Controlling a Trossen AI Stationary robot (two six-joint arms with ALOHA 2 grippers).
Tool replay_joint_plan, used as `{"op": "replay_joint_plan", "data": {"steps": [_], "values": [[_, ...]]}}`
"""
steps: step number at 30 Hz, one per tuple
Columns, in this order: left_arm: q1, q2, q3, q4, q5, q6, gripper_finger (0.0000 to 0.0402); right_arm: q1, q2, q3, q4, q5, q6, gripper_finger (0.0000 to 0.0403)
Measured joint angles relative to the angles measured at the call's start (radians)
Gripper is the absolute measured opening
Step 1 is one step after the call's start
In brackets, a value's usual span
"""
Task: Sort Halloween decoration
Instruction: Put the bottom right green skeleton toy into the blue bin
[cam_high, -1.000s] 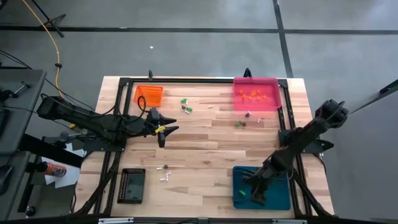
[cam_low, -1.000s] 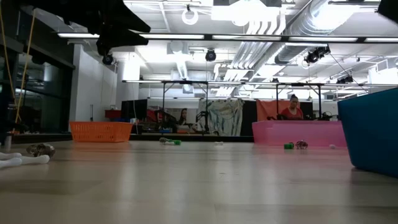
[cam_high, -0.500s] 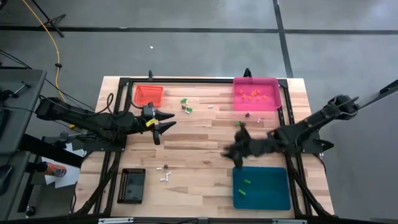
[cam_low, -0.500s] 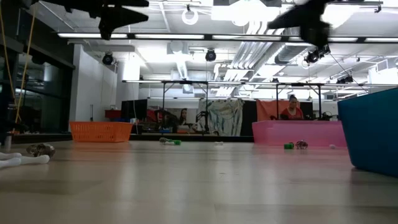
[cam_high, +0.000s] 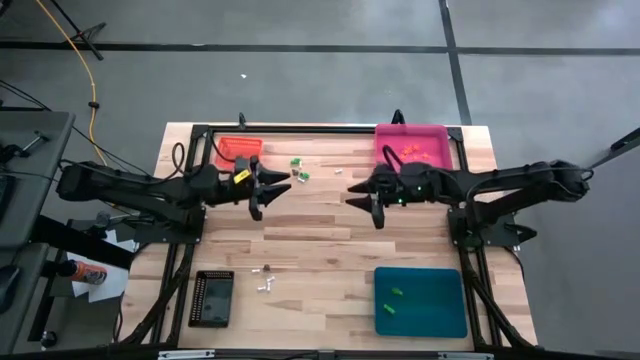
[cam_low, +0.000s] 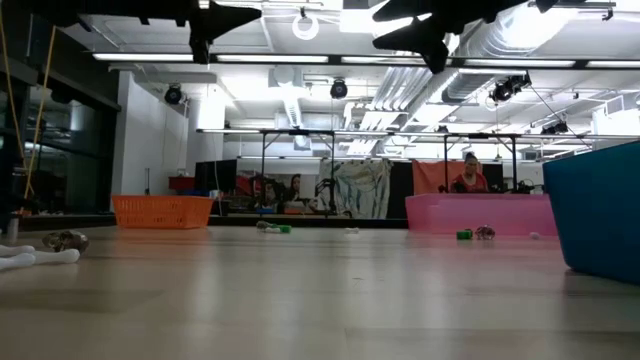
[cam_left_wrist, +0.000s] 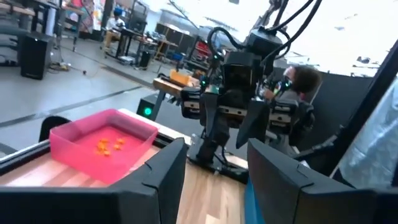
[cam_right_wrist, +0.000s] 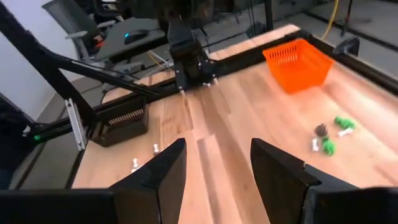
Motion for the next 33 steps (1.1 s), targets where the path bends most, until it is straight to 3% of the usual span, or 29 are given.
{"op": "replay_joint_plan", "data": {"steps": [7,14,18,22,26,30,33], "values": [[0.007,0.013,0.0,0.032,-0.01,0.0,0.0156,-0.061,-0.004,0.0,0.061,-0.095,-0.113,0.0171],[0.033,0.013,0.0,0.013,-0.032,0.061,0.0156,-0.086,-0.004,0.0,0.05,-0.093,-0.039,0.0171],[0.072,0.013,0.0,-0.03,0.025,0.061,0.0156,-0.108,-0.004,0.0,-0.049,0.007,0.201,0.0171],[0.113,0.013,0.0,-0.072,0.063,0.029,0.0156,-0.173,0.034,0.0,-0.345,0.043,0.529,0.0171],[0.147,0.013,0.0,-0.087,0.114,0.01,0.0156,-0.237,0.128,-0.001,-0.592,0.058,0.672,0.0171],[0.17,0.013,0.0,-0.113,0.17,0.01,0.0156,-0.272,0.229,-0.001,-0.623,0.076,0.825,0.0171],[0.183,0.013,0.0,-0.133,0.197,0.009,0.0156,-0.285,0.29,-0.001,-0.604,0.008,0.892,0.0171]]}}
